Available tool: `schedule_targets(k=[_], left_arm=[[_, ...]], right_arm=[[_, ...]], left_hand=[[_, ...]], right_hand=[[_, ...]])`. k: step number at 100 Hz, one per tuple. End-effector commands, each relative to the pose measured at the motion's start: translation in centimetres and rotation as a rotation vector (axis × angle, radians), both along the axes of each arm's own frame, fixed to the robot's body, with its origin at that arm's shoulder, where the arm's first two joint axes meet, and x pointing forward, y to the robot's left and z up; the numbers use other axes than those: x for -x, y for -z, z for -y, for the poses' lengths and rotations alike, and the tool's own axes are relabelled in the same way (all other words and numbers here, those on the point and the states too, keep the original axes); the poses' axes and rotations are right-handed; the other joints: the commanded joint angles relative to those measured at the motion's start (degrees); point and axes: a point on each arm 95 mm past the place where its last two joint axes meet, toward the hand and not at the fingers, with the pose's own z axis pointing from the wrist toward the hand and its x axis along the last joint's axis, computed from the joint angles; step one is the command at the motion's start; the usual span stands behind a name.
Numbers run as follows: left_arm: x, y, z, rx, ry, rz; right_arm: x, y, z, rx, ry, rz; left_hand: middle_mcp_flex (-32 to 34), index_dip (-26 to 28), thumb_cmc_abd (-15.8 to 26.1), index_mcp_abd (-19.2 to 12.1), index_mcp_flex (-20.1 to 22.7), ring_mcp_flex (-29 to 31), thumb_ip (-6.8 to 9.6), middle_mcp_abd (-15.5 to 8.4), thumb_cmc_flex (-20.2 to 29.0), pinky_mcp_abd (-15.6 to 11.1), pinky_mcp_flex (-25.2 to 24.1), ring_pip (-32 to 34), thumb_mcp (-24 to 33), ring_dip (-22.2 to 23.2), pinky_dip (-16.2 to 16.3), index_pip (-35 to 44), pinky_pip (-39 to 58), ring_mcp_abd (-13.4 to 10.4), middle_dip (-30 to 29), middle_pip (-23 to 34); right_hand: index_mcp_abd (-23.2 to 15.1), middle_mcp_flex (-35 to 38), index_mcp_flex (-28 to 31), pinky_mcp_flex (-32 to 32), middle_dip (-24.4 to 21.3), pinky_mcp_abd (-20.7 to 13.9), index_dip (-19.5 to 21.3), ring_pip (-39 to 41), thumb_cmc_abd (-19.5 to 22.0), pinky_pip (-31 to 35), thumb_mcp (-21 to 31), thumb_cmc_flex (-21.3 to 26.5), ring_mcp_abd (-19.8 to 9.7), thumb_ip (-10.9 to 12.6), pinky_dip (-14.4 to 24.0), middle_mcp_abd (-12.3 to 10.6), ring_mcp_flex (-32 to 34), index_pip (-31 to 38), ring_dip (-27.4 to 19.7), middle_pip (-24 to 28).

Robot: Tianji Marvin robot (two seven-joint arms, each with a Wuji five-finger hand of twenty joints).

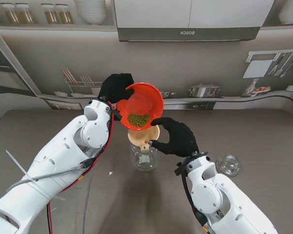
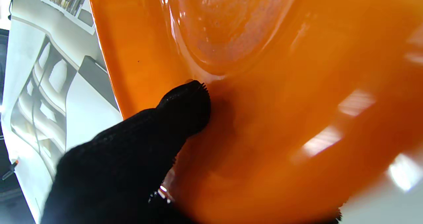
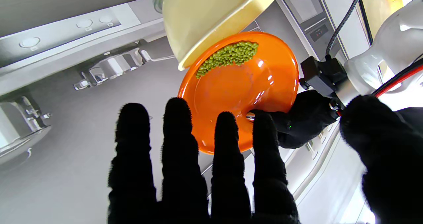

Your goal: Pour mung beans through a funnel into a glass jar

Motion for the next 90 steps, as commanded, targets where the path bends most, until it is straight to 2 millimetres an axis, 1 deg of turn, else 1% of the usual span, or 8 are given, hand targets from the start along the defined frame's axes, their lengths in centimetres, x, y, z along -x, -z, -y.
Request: schedule_targets(k=[1,41,90], left_arm=[[0.3,0.0,0.5,-0.001,0.019,0.002],[1.1,1.3,0.5,-0.043,0.031,0.077],[1.8,1.8,0.9,-0.078,0.061,0.205]], right_arm=[[0.2,0.0,-0.3,0.004,-0.011,-0.008],[0.3,0.0,-0.3,0.003,-0.010,-0.004],[0.2,0.0,-0.3,0.000,-0.002,0.006]], left_hand=[[3.08,0.84,2.00,-4.83,2.42,1.19,0.88,0.33,2.78,-1.45,1.99,2.61,7.66,-0.89,-0.55,5.72,2.32,-0.07,-0.02,1.76],[2.84,0.47,2.20,-4.96,2.16,1.15,0.82,0.20,2.84,-1.64,1.84,2.15,7.47,-1.12,-0.62,6.07,2.19,-0.32,0.15,1.71],[2.74,0.04,2.20,-5.51,1.83,1.18,0.58,-0.37,2.43,-2.33,1.88,1.98,7.57,-1.14,-0.84,6.80,2.00,-1.04,0.38,1.77]], right_hand=[[-0.66,-1.00,-0.94,-0.15,-0.25,0.61,-0.42,-0.63,0.82,-0.74,-1.06,-2.05,-0.74,1.03,-0.46,-1.19,-0.12,-0.74,-1.12,-0.33],[-0.64,-0.88,-0.98,-0.02,-0.23,0.63,-0.40,-0.50,0.74,-0.63,-0.87,-2.12,-0.85,0.98,-0.49,-1.21,0.18,-0.63,-1.06,-0.23],[-0.61,-0.81,-0.99,0.12,-0.23,0.69,-0.40,-0.19,0.60,-0.41,-0.51,-2.08,-0.82,0.93,-0.54,-1.18,0.49,-0.40,-0.91,-0.10]])
